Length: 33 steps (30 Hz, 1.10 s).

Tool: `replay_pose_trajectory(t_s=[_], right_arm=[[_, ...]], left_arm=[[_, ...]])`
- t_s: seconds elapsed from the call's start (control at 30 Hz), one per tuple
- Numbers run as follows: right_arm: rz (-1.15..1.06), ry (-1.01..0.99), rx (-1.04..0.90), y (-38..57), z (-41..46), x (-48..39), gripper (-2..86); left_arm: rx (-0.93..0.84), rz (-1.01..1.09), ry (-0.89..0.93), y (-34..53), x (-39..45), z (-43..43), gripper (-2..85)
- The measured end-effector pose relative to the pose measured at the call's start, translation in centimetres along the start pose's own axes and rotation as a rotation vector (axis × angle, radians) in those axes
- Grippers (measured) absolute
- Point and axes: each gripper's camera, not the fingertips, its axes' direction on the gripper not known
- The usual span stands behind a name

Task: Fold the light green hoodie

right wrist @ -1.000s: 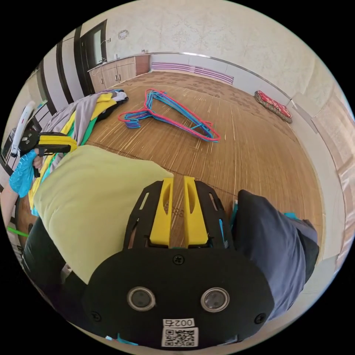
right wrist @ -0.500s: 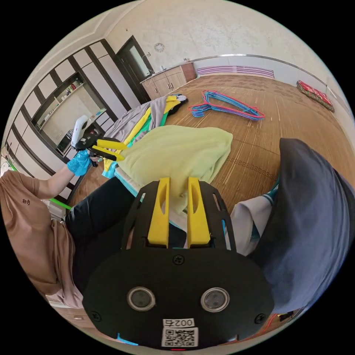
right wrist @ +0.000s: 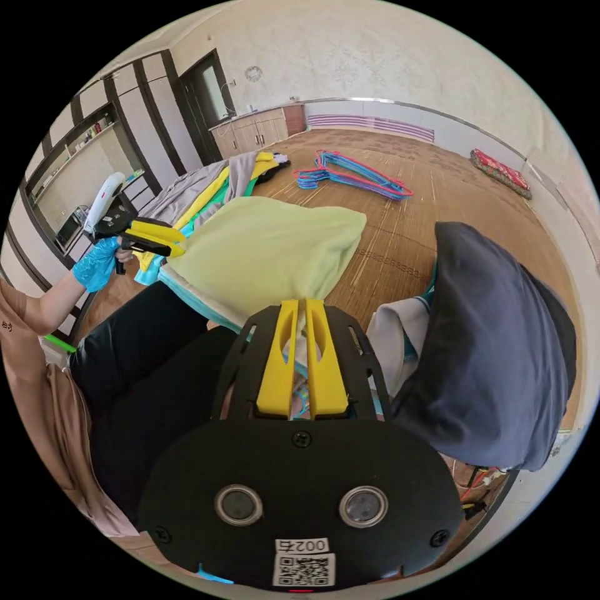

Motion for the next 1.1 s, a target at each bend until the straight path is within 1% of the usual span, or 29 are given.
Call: replay_pose_trajectory(t_s=[0.03,0.1,0.17,0.23,0.3,0.37,0.4,0.47,0.57,0.67,0.73,0.87,0.97,1.1], right_arm=[[0.001,0.021,0.024,-0.3,-0.5,-0.2,0.1],[0.011,0.055,0.133,-2.0,-1.9,-1.0,0.6],[0.039,0.032,0.215,-3.6,-2.0,-1.5,2.1],[0.071,0.005,0.281,-5.4,-1.3,-2.1,4.6],[0.115,0.029,0.347,-7.8,0.5,-2.7,6.2],[0.144,0.020,0.379,-9.2,2.0,-2.9,6.6],[0.154,0.049,0.381,-9.9,3.2,-2.9,6.8],[0.186,0.120,0.354,-10.4,5.2,-2.8,6.8],[0.197,0.162,0.321,-10.1,7.4,-2.6,6.5],[0.235,0.167,0.358,-9.9,7.6,-1.9,6.3],[0.273,0.133,0.322,-10.8,8.0,-0.8,6.5],[0.386,0.134,0.147,-13.9,9.8,2.0,8.6],[0.432,0.113,0.009,-15.7,12.0,3.4,9.5],[0.458,0.150,-0.074,-17.4,13.6,4.0,9.2]], left_arm=[[0.014,0.000,-0.020,0.1,0.2,-0.4,5.8],[0.096,-0.010,-0.068,-0.1,0.5,-1.7,5.7],[0.147,-0.036,-0.076,-1.0,0.5,-2.0,5.8],[0.193,-0.072,-0.072,-2.2,0.5,-1.8,5.9],[0.270,-0.117,-0.078,-3.9,0.7,-1.0,6.0],[0.324,-0.152,-0.095,-5.1,0.7,-0.3,6.1],[0.343,-0.186,-0.096,-5.9,0.6,0.4,6.2],[0.346,-0.218,-0.099,-6.9,0.6,1.7,6.2],[0.316,-0.253,-0.133,-7.7,0.8,4.2,6.2],[0.252,-0.294,-0.132,-7.6,0.9,6.7,6.1],[0.254,-0.299,-0.139,-7.7,1.0,7.0,6.2],[0.226,-0.333,-0.214,-8.2,1.1,7.2,6.4],[0.207,-0.365,-0.197,-8.4,0.9,7.6,6.7],[0.188,-0.371,-0.189,-8.8,1.1,8.0,5.8]])
